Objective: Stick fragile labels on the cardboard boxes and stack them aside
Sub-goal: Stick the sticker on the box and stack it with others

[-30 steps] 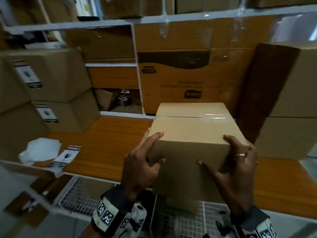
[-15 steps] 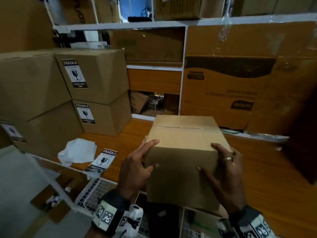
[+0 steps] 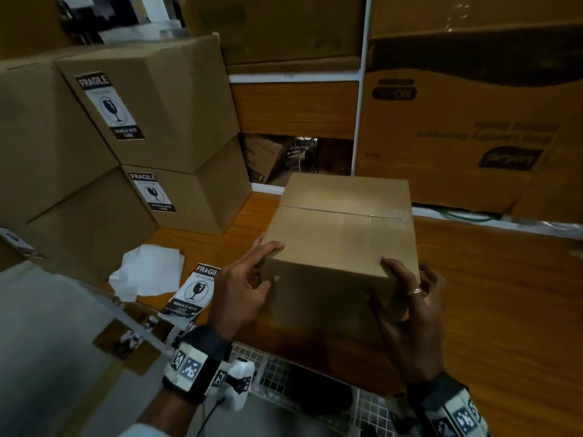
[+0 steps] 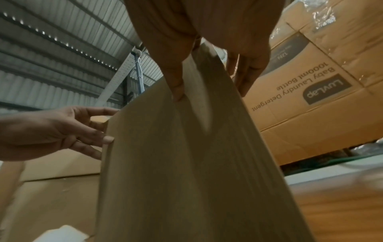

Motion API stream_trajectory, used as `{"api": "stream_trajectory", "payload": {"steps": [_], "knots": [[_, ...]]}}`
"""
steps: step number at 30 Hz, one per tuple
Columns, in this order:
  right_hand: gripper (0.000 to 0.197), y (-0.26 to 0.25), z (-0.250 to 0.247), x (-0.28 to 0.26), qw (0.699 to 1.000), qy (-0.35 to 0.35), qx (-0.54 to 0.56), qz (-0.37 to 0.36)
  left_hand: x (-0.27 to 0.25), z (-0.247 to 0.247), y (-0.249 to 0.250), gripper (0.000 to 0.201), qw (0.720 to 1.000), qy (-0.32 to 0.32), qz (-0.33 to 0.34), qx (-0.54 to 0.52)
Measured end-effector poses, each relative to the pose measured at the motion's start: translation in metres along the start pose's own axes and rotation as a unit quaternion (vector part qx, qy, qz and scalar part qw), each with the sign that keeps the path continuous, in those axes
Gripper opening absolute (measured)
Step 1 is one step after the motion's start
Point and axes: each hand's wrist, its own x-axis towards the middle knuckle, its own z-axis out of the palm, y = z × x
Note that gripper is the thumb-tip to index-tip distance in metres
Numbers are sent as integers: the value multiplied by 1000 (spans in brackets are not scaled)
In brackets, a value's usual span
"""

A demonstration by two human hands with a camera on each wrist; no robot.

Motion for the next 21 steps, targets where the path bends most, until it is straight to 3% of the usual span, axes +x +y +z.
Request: {"api": "stream_trajectory", "payload": {"steps": [10,12,15,18,21], "knots": [[76,3,13,5,998,39,-49,4,34,-1,-23,80,997,-37,62,7],[75,-5,15,4,993,46,-111,8,39,-7,-30,82,994,-60,88,11],[68,-25,22,-2,952,73,-296,22,39,-25,-49,87,985,-123,121,-19],[66,-59,45,-12,935,109,-337,23,29,-58,-85,87,979,-158,69,-106],[57,-92,85,-20,949,108,-296,-28,16,-94,-134,79,981,-132,-17,-141]]}}
